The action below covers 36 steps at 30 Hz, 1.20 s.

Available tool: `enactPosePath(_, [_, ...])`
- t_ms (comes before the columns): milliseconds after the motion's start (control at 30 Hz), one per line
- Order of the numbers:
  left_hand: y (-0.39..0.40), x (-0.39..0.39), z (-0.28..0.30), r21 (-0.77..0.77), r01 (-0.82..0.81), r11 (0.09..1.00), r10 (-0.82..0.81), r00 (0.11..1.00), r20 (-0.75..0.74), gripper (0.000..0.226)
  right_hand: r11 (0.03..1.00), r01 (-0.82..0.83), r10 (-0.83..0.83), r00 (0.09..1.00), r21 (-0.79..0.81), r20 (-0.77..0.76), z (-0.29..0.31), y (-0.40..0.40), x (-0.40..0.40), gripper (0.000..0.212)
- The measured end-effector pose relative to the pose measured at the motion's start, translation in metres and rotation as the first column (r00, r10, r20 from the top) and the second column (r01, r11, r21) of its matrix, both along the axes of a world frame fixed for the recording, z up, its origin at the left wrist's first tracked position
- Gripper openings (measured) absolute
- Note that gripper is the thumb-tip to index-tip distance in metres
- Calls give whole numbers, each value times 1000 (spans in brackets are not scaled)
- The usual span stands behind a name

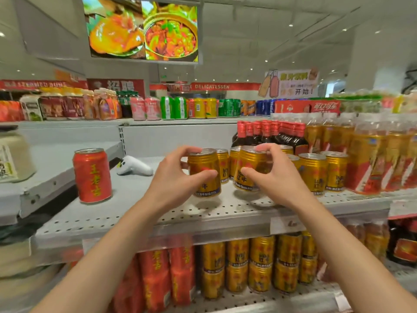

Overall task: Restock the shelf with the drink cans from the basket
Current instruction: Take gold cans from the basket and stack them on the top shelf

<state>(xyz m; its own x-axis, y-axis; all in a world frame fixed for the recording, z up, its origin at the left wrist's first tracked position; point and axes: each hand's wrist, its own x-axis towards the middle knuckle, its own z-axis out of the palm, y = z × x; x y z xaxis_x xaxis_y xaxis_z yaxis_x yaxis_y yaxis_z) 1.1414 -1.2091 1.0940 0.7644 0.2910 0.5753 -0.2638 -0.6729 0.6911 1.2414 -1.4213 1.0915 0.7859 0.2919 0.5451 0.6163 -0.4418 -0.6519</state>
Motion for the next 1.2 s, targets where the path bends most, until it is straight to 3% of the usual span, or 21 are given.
enactPosePath(100, [5, 16, -5, 18, 9, 1000, -9, 1000, -25, 54, 983, 37, -24, 997, -180, 73, 3, 4, 8, 61])
enactPosePath(267, [4, 30, -14, 8, 24, 1000, -24, 999, -45, 55, 937, 21, 21, 993, -348, 115, 4, 0, 11, 61])
enactPosePath(500, [-7, 32, -18, 34, 34, 999, -32, 998, -62, 55, 876, 46, 57, 978, -480, 199, 7, -8, 14, 66])
enactPosePath(667, [-6, 27, -19, 91, -15, 996, 23, 996, -86, 85, 803, 147, 83, 933, -578, 351, 14, -12, 16, 66])
enactPosePath(800, [-8, 27, -22, 121, -52, 991, 65, 992, -108, 84, 740, 272, 73, 877, -615, 476, 20, -10, 23, 70])
enactPosePath(967, [-16, 34, -23, 90, -32, 995, 41, 994, -106, 84, 782, 130, 109, 935, -610, 338, 27, -16, 34, 57])
enactPosePath(1200, [-19, 46, -26, 49, -4, 999, 9, 994, -106, 87, 813, 64, 137, 945, -578, 298, 26, -30, 42, 51])
